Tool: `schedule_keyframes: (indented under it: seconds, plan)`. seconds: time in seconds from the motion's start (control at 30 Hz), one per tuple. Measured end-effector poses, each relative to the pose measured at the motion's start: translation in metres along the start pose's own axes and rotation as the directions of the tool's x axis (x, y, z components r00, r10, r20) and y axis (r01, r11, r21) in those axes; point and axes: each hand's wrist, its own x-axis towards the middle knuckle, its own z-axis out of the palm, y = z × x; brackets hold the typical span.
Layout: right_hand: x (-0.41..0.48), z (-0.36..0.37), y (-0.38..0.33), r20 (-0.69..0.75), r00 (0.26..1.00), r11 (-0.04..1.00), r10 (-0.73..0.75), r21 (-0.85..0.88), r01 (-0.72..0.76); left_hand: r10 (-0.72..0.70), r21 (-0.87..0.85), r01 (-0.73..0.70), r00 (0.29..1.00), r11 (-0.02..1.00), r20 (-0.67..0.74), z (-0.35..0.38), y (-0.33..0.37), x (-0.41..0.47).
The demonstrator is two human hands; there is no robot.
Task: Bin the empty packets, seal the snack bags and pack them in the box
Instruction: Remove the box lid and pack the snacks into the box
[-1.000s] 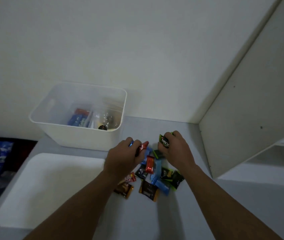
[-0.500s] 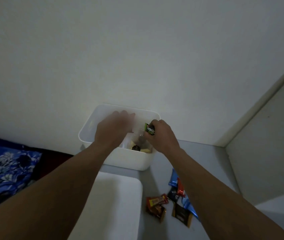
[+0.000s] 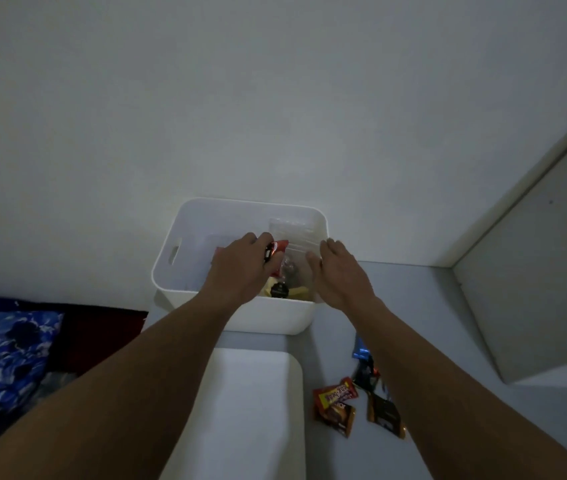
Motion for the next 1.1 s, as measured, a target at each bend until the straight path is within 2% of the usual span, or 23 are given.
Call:
schedule_keyframes:
  seconds: [0.1,0.3,0.43,0.6,0.7,0.77,0.9,1.0,1.1]
  plan:
    - [-0.002,0.002,0.008,0.16,0.985,0.997,0.06,0.029,-0.066,0.024,-0.014,-0.024,0.998,1.0,0.051,0.01,0.009,0.0]
    - [-0.003,0.004,0.011,0.185,0.981,0.995,0.064,0.061,-0.076,0.054,-0.089,-0.039,0.983,0.995,0.173,0.022,0.018,-0.006]
    - [-0.012,-0.003,0.017,0.185,0.982,0.994,0.025,0.101,-0.045,0.055,0.023,-0.057,0.994,0.998,0.1,0.024,0.022,-0.018]
    - [-0.04,-0.02,0.041,0.191,0.98,0.983,0.062,0.159,-0.093,0.041,0.124,-0.029,0.994,0.992,-0.099,0.031,0.056,-0.056]
    - [-0.061,-0.023,0.07,0.201,0.976,0.978,0.079,0.176,-0.115,0.103,0.154,-0.061,0.955,0.986,-0.28,0.045,0.089,-0.087]
    - [-0.075,-0.018,0.095,0.219,0.971,0.976,0.094,0.172,-0.134,0.157,0.167,-0.107,0.933,0.98,-0.323,0.06,0.112,-0.109]
    - [-0.1,0.011,0.145,0.28,0.952,0.987,0.125,0.067,-0.149,0.104,0.059,-0.104,0.995,0.993,0.007,0.109,0.146,-0.137]
    - [-0.109,0.039,0.176,0.357,0.913,0.98,0.198,-0.051,-0.193,0.03,0.035,-0.036,0.987,0.999,0.161,0.15,0.159,-0.158]
    - [-0.107,0.062,0.201,0.371,0.901,0.974,0.226,-0.097,-0.205,-0.101,0.061,0.086,0.944,0.994,0.314,0.186,0.168,-0.171]
